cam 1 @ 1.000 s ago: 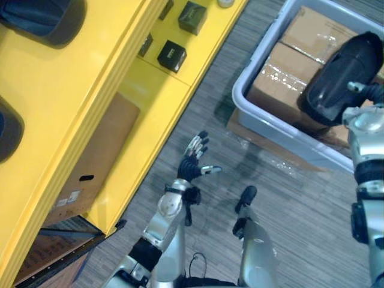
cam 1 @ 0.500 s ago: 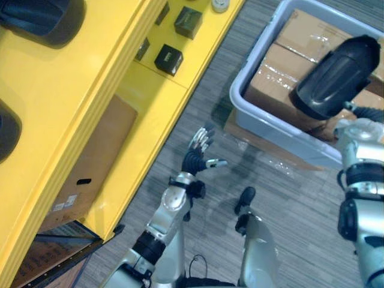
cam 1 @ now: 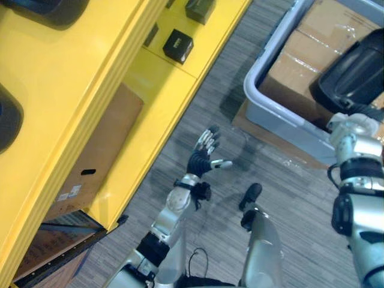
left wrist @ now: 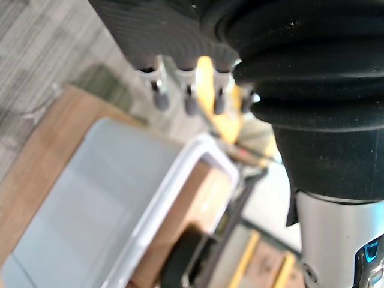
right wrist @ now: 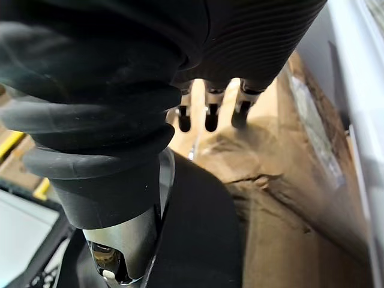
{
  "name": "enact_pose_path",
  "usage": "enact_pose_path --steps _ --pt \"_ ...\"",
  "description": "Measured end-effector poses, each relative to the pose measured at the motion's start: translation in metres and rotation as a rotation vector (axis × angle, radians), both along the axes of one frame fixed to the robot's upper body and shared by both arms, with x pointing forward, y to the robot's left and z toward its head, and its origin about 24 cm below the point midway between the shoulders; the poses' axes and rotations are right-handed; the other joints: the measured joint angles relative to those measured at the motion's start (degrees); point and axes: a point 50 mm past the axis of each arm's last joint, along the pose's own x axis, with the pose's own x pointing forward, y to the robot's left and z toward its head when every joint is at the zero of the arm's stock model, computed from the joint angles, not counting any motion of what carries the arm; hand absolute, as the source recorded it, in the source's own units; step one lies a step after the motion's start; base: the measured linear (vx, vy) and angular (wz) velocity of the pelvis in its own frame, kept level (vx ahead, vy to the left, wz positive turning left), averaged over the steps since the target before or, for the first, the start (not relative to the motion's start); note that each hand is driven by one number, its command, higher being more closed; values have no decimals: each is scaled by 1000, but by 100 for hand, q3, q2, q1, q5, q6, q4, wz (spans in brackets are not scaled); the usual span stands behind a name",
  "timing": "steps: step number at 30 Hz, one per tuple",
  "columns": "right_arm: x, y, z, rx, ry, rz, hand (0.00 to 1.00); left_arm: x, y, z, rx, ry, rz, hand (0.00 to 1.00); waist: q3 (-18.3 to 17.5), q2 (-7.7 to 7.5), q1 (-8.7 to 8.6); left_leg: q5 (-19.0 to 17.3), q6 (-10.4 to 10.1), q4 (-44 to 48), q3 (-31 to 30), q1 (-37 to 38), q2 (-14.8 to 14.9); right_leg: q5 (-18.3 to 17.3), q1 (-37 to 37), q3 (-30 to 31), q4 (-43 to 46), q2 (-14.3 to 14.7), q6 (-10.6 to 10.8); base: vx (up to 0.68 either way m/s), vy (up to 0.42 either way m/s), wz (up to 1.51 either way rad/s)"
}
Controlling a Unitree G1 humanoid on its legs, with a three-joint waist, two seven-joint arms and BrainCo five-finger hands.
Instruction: Walk over and take plastic housings, then place them on the shelf
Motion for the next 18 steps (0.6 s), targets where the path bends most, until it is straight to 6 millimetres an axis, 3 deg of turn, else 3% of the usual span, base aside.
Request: enact_pose_path --steps 4,5,14,18 --pt "2 0 10 32 -12 -12 0 -3 -6 0 4 -4 -27 0 -29 47 24 -4 2 24 -51 -73 2 -12 -25 -49 0 3 -6 4 0 3" --pt "2 -1 10 54 10 -15 100 -5 -9 -1 5 -4 -37 0 -40 64 34 -11 10 70 -68 -128 3 -15 -62 -67 21 0 -9 6 8 6" --pt "-20 -36 -2 104 225 -63 100 -7 -9 -3 -31 17 -37 0 -44 71 135 -14 9 99 -90 -190 -38 -155 -138 -118 218 -96 -24 -3 -1 3" --pt "-24 -40 -13 110 320 -32 100 -10 -8 -7 -17 20 -47 0 -69 110 135 -13 7 97 -112 -186 -38 -175 -116 -163 248 -102 -8 12 -9 5"
